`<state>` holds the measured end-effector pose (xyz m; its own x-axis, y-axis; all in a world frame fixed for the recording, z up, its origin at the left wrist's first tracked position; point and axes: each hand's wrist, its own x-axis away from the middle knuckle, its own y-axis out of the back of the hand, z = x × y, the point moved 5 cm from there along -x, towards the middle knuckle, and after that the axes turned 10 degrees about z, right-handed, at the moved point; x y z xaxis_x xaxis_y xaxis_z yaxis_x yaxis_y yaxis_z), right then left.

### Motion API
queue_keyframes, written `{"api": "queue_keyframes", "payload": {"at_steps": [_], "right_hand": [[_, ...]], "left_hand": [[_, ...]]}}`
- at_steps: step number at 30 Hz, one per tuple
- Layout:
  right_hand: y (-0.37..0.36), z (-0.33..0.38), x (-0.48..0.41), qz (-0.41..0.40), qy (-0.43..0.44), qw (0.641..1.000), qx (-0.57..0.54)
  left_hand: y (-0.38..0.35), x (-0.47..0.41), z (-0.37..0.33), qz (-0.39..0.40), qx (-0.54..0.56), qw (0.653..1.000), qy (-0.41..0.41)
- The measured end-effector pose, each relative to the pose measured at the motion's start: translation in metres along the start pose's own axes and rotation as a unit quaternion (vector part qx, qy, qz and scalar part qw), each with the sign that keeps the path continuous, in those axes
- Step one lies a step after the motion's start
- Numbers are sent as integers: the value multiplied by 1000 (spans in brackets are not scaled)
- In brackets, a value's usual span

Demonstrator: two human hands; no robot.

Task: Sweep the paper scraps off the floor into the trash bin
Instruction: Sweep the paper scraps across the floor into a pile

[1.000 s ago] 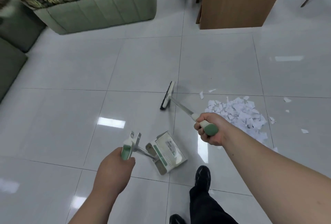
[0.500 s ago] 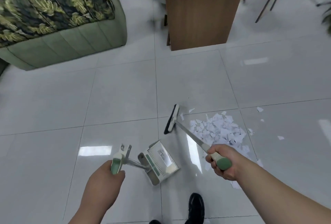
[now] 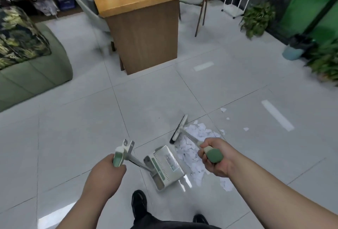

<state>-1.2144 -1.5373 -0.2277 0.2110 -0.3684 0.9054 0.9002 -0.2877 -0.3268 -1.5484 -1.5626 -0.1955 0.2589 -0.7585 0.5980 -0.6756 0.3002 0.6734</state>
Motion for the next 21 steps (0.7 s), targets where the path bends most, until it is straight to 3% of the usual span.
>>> {"api": "queue_keyframes", "payload": {"at_steps": [10,21], "right_hand": [[-98,16,-74,41,24,978,-204],[-86,-26,-47,-61,65,953,-289]], "left_hand": [[78,-95,-8,91,-75,990,-79],[100,-140,-34,128,-175,964,-153]]}}
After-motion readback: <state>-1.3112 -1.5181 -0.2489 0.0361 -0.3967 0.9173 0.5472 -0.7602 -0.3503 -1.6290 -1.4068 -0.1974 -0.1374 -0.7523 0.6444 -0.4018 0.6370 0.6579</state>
